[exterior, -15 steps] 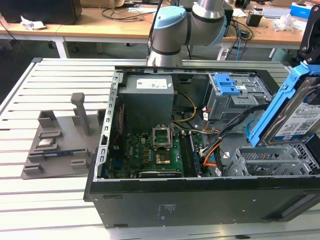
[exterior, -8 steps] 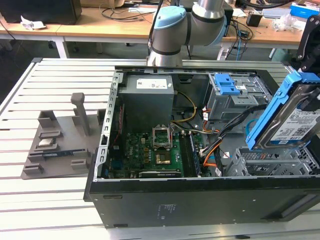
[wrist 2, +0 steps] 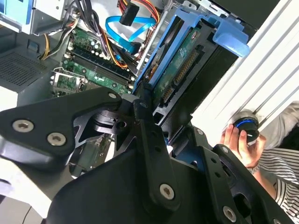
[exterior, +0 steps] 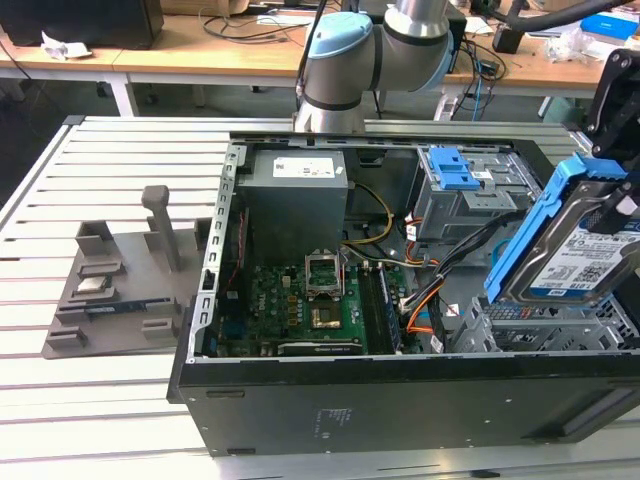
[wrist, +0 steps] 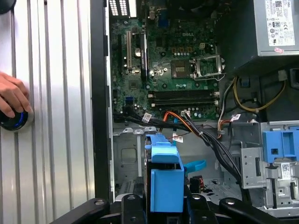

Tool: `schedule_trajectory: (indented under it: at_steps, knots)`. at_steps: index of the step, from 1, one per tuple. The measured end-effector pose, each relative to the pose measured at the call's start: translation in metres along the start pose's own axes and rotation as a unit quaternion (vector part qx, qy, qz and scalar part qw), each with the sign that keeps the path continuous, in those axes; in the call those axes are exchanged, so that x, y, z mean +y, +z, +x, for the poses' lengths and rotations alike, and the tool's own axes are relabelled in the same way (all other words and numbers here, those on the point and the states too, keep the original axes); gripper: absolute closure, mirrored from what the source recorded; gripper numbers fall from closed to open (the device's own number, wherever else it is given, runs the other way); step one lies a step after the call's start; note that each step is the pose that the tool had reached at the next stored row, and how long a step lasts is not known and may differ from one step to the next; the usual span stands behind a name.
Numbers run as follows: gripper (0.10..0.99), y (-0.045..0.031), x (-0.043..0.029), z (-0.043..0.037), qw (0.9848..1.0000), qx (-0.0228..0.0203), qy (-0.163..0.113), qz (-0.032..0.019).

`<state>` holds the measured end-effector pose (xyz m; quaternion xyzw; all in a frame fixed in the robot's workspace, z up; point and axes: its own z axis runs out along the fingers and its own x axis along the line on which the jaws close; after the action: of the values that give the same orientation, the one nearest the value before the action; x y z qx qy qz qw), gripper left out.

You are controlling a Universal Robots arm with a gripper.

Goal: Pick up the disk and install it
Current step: 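Pick up the disk, then insert the disk into the insertion slot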

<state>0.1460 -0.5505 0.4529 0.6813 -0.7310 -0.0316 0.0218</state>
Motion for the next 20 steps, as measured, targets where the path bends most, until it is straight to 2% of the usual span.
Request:
schedule_trajectory:
  at_steps: [3,6,20]
  knots:
    - [0.722,0.0018,0.0003,0.0000,1.0000,0.0002,-0.001,0.0000]
    - [0.722,0.0022,0.0003,0.0000,0.9996,0.0025,-0.028,-0.0003]
    - [0.722,0.0038,0.0002,0.0000,0.9996,0.0026,-0.029,-0.0003]
